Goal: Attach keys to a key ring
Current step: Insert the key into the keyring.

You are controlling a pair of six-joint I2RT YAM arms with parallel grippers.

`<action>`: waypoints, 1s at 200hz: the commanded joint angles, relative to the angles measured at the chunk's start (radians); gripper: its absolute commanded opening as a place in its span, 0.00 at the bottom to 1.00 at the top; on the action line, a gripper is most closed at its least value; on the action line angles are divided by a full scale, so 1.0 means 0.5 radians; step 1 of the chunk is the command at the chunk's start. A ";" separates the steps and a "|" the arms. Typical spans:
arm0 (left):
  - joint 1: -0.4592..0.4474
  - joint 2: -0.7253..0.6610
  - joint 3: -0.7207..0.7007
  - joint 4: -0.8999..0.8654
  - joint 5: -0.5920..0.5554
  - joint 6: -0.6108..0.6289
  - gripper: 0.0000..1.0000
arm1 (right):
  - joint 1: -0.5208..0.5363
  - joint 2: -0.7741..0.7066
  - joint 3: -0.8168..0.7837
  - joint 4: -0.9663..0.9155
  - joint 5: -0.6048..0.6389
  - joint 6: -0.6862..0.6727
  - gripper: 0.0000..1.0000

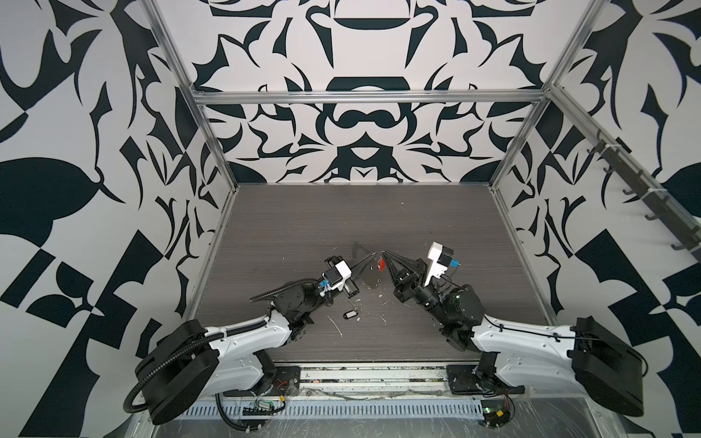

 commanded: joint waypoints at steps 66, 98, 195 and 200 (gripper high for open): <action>-0.008 -0.060 -0.034 0.121 -0.018 -0.033 0.00 | 0.014 0.077 0.086 0.092 0.043 0.029 0.00; -0.007 -0.065 -0.039 0.123 0.002 -0.033 0.00 | 0.015 0.082 0.077 0.092 0.096 0.029 0.00; -0.006 -0.074 -0.049 0.122 0.050 -0.022 0.00 | 0.015 0.075 0.059 0.092 0.238 0.052 0.00; -0.007 -0.079 -0.051 0.123 0.062 -0.020 0.00 | 0.015 0.077 0.061 0.092 0.247 0.056 0.00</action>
